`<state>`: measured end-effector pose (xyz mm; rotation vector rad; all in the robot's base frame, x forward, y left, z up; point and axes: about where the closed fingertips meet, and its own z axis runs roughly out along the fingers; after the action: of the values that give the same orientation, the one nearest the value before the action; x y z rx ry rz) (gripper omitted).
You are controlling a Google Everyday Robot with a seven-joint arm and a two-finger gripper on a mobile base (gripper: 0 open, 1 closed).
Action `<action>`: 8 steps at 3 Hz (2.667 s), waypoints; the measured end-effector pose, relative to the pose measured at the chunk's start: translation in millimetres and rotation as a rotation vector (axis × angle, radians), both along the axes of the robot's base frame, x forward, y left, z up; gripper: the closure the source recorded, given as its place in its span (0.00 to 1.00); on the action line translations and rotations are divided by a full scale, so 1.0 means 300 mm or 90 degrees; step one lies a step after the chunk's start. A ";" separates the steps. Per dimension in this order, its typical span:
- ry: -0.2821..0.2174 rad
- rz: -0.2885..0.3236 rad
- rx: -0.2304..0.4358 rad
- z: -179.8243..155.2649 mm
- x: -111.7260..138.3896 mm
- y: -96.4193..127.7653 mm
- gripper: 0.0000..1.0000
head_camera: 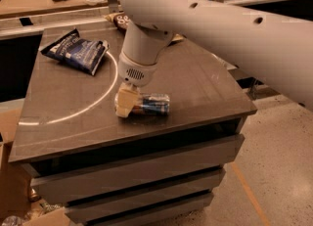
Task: Place redbull can upright
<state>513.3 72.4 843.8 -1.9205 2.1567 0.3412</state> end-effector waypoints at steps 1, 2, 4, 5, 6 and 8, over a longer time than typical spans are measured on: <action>-0.030 0.027 0.074 0.070 0.042 0.037 0.92; -0.102 0.059 0.207 0.189 0.107 0.079 1.00; -0.201 0.023 0.536 0.321 0.228 0.077 1.00; -0.250 -0.004 0.655 0.366 0.243 0.004 1.00; -0.298 -0.009 0.710 0.383 0.238 -0.065 1.00; -0.291 -0.080 0.766 0.342 0.242 -0.151 1.00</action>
Offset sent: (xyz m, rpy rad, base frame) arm 0.0573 0.0331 0.1164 0.6137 -0.3674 0.2163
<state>585.8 27.2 946.5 -1.0107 1.2306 0.8245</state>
